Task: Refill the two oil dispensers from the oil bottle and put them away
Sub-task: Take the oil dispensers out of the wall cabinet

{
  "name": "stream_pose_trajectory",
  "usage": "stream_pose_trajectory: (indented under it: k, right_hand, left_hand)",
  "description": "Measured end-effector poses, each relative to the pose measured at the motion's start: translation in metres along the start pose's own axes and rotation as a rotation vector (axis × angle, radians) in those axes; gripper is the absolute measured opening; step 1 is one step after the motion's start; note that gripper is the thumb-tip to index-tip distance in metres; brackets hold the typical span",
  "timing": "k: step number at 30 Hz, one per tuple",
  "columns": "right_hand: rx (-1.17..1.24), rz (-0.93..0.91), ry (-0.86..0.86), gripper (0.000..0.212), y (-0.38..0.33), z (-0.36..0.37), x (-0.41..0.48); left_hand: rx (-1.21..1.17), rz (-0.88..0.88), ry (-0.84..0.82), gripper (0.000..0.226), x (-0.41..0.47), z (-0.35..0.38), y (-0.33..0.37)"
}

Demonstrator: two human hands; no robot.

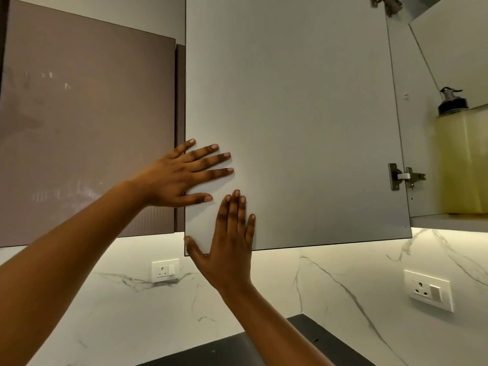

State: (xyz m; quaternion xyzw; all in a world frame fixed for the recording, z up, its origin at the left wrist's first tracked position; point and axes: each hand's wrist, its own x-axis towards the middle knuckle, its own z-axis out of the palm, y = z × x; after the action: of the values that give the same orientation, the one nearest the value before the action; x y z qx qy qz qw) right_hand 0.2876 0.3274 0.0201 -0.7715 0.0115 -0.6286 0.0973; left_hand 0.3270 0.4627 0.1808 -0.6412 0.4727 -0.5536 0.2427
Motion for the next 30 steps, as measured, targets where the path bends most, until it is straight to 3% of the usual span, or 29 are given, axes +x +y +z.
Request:
stream_pose_trajectory:
  k: [3, 8, 11, 14, 17, 22, 27, 30]
  right_hand:
    - [0.097, -0.074, -0.058, 0.085, 0.018, -0.023, -0.003]
    - [0.309, 0.064, -0.112, 0.066, 0.072, -0.122, -0.002]
    - [0.28, 0.108, -0.064, 0.05, 0.114, -0.186, -0.002]
    - [0.212, 0.182, 0.018, 0.035, 0.16, -0.246, 0.005]
    - [0.126, 0.279, 0.079, 0.029, 0.202, -0.293, 0.021]
    - [0.068, 0.551, -0.045, 0.039, 0.276, -0.328, 0.061]
    - [0.116, 0.813, -0.122, 0.048, 0.338, -0.325, 0.091]
    - [0.07, 0.87, -0.173, 0.053, 0.36, -0.311, 0.11]
  left_hand:
    - [-0.078, -0.065, 0.021, 0.067, 0.002, -0.013, 0.008]
    - [-0.352, -0.413, 0.212, 0.067, 0.036, -0.056, 0.062]
    - [-0.807, -0.542, 0.414, 0.05, 0.073, -0.081, 0.118]
    - [-1.316, -0.547, 0.503, 0.034, 0.128, -0.091, 0.174]
    - [-1.62, -0.495, 0.459, 0.027, 0.195, -0.089, 0.22]
    - [-2.062, -0.537, 0.263, 0.036, 0.308, -0.076, 0.276]
    - [-2.218, -0.651, 0.029, 0.049, 0.39, -0.041, 0.308]
    - [-2.246, -0.681, -0.086, 0.053, 0.423, -0.021, 0.318]
